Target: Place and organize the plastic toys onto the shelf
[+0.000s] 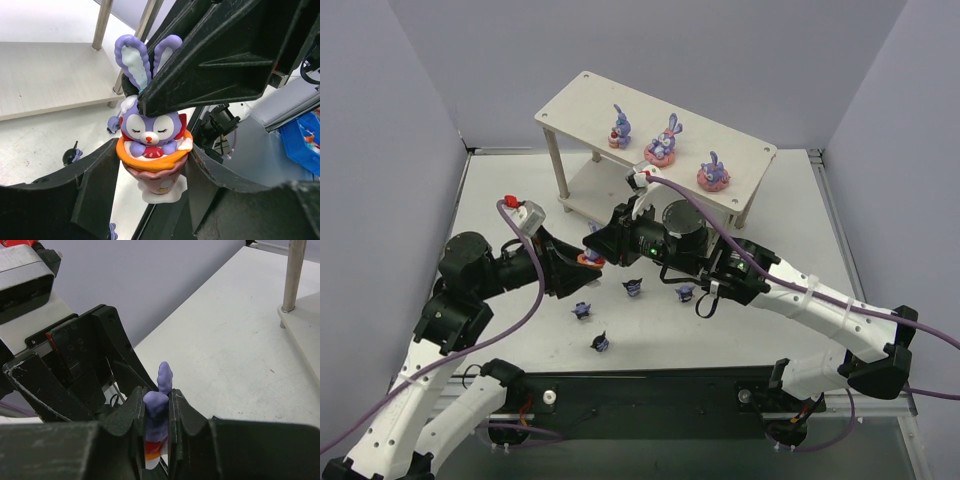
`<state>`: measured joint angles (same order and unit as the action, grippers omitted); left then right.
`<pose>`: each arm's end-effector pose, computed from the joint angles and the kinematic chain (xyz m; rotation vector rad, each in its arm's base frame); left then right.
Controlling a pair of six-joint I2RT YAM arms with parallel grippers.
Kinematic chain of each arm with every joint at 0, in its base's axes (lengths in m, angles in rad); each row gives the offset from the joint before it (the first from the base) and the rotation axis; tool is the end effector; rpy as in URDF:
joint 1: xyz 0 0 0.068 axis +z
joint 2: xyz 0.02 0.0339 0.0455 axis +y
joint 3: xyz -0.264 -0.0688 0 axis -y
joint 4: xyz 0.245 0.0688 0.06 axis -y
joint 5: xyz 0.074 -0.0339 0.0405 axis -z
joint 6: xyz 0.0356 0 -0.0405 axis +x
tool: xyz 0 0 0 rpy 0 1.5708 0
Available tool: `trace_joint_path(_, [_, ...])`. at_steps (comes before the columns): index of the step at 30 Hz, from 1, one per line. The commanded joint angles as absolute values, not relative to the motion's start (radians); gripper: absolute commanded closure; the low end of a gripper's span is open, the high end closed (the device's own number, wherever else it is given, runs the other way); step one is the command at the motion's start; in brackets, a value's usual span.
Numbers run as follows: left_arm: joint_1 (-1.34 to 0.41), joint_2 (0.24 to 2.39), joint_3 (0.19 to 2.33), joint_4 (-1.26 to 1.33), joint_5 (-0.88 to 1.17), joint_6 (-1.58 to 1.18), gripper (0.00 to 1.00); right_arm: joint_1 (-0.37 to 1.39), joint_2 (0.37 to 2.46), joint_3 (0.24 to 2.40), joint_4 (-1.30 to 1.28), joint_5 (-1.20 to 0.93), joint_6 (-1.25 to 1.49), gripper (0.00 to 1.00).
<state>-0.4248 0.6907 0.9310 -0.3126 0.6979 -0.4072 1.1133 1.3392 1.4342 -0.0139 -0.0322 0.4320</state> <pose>0.1192 -0.0790 0.3910 0.5818 1.6705 -1.1875 0.1345 0.2758 0.4623 -0.5700 1.5229 1.2496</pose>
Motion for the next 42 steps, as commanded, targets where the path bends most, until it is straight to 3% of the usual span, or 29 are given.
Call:
trace_joint_path(1, [-0.43,0.71,0.963,-0.279,0.784,-0.442,0.77,1.132,1.342,1.468,0.021,-0.052,0.38,1.0])
trace_joint_path(3, [-0.43,0.721,0.962,-0.284,0.799,-0.454,0.69,1.138,1.336,1.46,0.031,-0.069,0.365,1.0])
trace_joint_path(9, [-0.428,0.745,0.965,-0.261,0.862,-0.486,0.6,1.147,1.321,1.439,0.04,-0.101,0.31,1.0])
trace_joint_path(13, [-0.429,0.764,0.954,-0.242,0.89,-0.499,0.45,1.152,1.313,1.43,0.037,-0.103,0.29,1.0])
trace_joint_path(19, [-0.43,0.764,0.934,-0.207,0.911,-0.515,0.39,1.164,1.307,1.417,0.044,-0.095,0.278,1.0])
trace_joint_path(24, [-0.428,0.772,0.92,-0.19,0.926,-0.528,0.27,1.169,1.305,1.408,0.044,-0.098,0.271,1.0])
trace_joint_path(29, [-0.428,0.764,0.908,-0.192,0.93,-0.525,0.26,1.173,1.302,1.404,0.054,-0.083,0.273,1.0])
trace_joint_path(33, [-0.428,0.755,0.903,-0.216,0.927,-0.515,0.48,1.177,1.302,1.405,0.054,-0.066,0.273,1.0])
trace_joint_path(34, [-0.428,0.753,0.904,-0.23,0.927,-0.511,0.48,1.178,1.301,1.404,0.054,-0.061,0.27,1.0])
trace_joint_path(36, [-0.428,0.753,0.914,-0.284,0.928,-0.483,0.43,1.178,1.299,1.405,0.051,-0.052,0.267,1.0])
trace_joint_path(37, [-0.428,0.753,0.919,-0.3,0.927,-0.473,0.35,1.178,1.298,1.407,0.051,-0.051,0.268,1.0])
trace_joint_path(42, [-0.428,0.753,0.937,-0.38,0.916,-0.423,0.23,1.186,1.298,1.413,0.051,-0.049,0.259,1.0])
